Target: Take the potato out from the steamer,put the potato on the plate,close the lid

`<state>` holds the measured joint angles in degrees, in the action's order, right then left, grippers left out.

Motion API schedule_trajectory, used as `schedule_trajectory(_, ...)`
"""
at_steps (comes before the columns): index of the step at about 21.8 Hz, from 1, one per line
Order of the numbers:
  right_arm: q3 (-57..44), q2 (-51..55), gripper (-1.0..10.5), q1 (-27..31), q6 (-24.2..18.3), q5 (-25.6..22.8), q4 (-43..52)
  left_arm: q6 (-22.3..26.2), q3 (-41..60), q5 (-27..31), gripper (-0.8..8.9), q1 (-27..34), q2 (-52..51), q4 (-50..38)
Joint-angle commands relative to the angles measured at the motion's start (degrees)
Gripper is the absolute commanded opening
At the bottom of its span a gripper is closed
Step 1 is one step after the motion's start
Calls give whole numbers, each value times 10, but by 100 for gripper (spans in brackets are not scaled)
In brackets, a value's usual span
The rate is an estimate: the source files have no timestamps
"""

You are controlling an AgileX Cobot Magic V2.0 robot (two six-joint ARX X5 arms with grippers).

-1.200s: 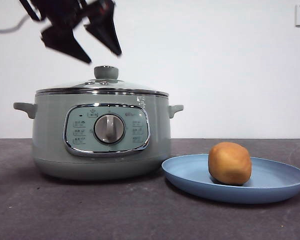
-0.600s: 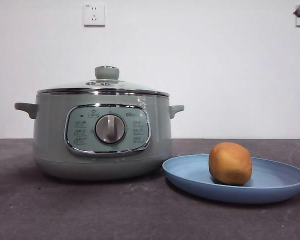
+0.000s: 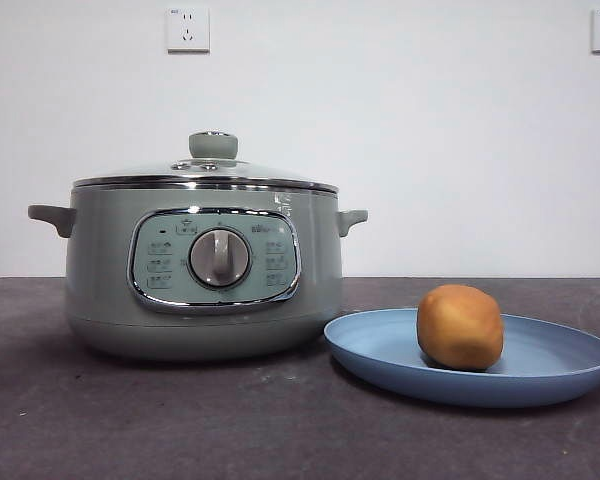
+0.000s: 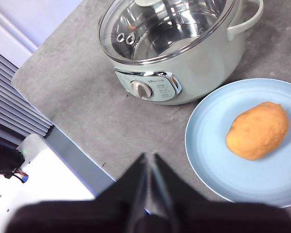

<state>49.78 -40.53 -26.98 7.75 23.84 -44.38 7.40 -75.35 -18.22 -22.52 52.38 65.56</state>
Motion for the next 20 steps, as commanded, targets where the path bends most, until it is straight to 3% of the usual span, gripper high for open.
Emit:
schedule_trajectory(1, 0, 0, 0, -1, 3, -2, 1, -1, -1, 0, -4, -1, -1, 1)
schedule_trajectory(13, 0, 0, -1, -1, 3, -2, 1, 0, -1, 2, -4, -1, 0, -5)
schedule_trajectory(16, 0, 0, 0, -1, 3, -1, 1, 2, -1, 5, -4, 23, -17, -124)
schedule_trajectory(20, 0, 0, -1, -1, 3, -2, 1, 2, 22, 3, -4, 117, -85, -299)
